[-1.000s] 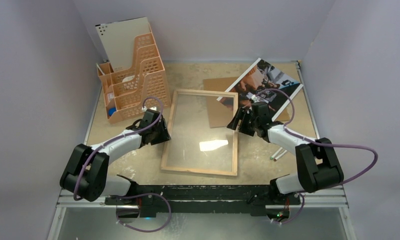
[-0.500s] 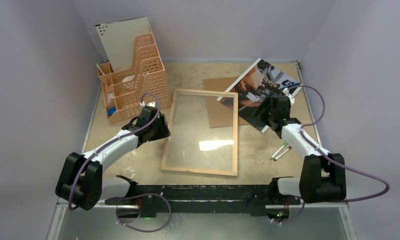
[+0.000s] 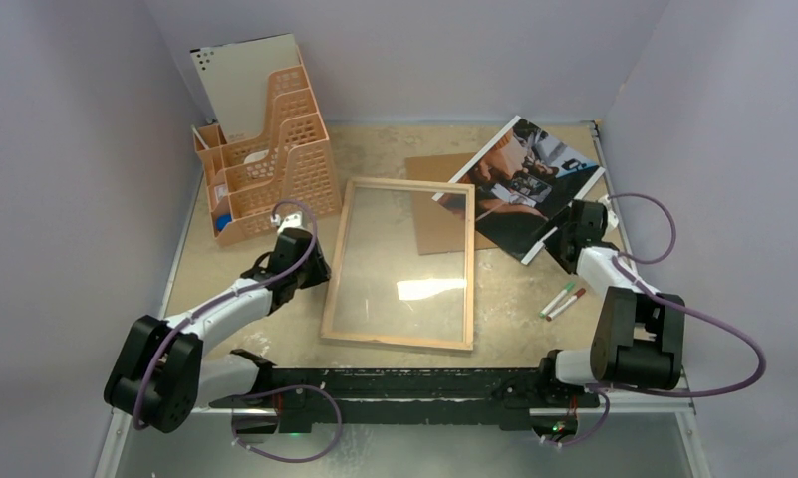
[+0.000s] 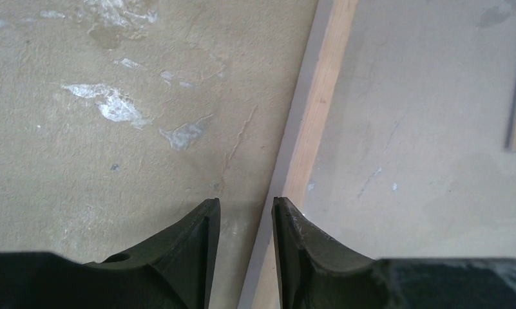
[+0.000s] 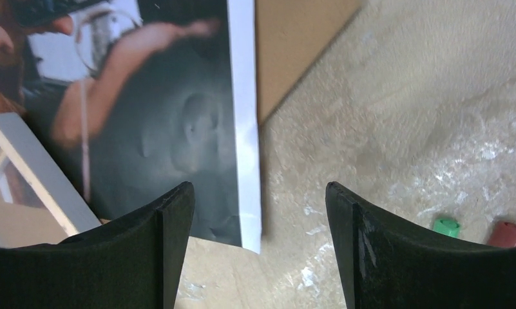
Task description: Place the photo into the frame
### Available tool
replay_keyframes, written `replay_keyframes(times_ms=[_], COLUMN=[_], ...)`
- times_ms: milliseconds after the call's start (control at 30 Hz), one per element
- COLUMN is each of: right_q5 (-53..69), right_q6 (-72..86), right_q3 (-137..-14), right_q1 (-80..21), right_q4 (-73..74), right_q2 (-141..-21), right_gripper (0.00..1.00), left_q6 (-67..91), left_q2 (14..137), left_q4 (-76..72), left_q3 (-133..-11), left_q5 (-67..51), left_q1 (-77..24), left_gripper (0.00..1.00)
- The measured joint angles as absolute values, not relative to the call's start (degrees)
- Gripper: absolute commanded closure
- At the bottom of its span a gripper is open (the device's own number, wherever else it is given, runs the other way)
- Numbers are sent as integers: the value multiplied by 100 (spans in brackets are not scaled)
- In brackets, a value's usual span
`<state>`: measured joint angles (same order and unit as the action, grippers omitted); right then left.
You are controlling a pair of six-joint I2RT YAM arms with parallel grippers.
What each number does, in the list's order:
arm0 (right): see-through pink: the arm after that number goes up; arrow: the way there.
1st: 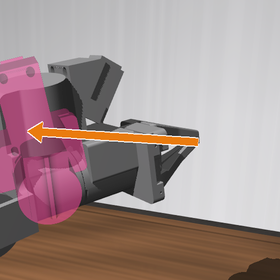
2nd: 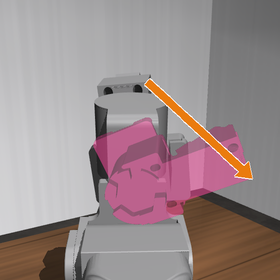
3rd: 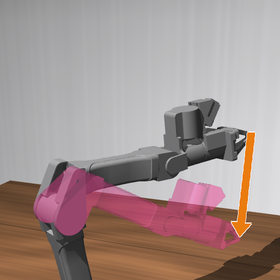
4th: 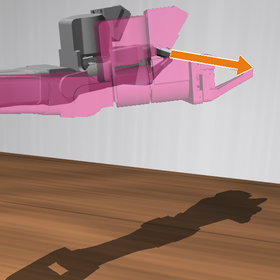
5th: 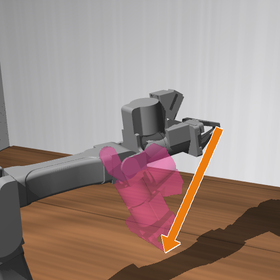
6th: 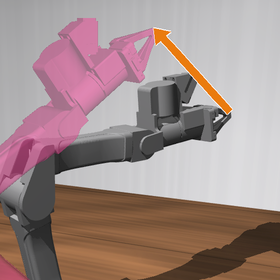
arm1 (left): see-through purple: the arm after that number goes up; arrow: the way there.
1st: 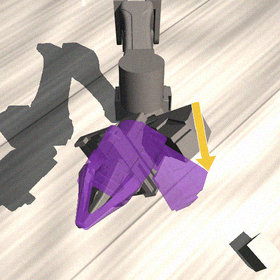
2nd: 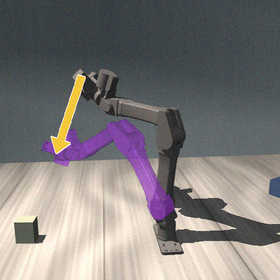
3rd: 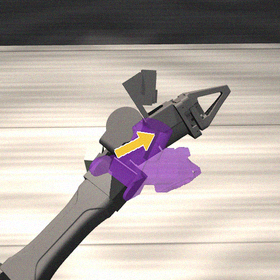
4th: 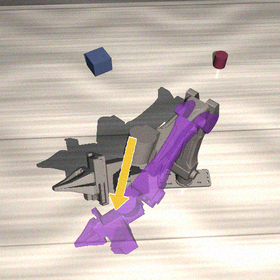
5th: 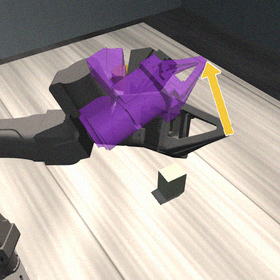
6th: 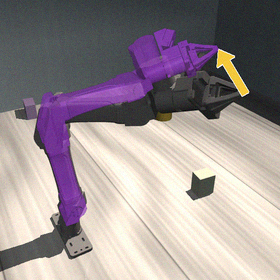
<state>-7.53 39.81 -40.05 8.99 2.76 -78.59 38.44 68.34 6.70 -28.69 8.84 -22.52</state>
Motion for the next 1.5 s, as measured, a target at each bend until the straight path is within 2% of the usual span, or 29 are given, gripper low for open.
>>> replay_keyframes(times_ms=[100, 267, 567, 900, 1033, 1300, 1500], right_q5=[-587, -410, -322, -344, -163, 779, 1588], right_q6=[4012, 4053, 4121, 4204, 4204, 4272, 4403], right_q3=[-3760, -3527, -3291, -3175, -3083, -2808, -2576], right_q1=[1017, 1181, 1291, 1332, 1369, 1415, 1479], right_q4=[226, 215, 130, 102, -167, -1339, -2416], right_q2=[-7859, -7841, -7535, -7472, -7472, -7795, -8187], right_gripper=[25, 26, 26, 20, 24, 37, 39], left_q6=[3881, 3968, 4215, 4392, 4397, 4394, 4394], left_q2=[6825, 6722, 6490, 6370, 6361, 6361, 6364], left_q4=[414, 191, 252, 561, 554, 541, 565], left_q3=[-2630, -2351, -2373, -2390, -2390, -2390, -2458], left_q5=[958, 1087, 1125, 1253, 1232, 1131, 1109], left_q1=[-2252, -2252, -2252, -2252, -2252, -2252, -2252], left_gripper=[72, 100, 100, 100, 100, 100, 100])
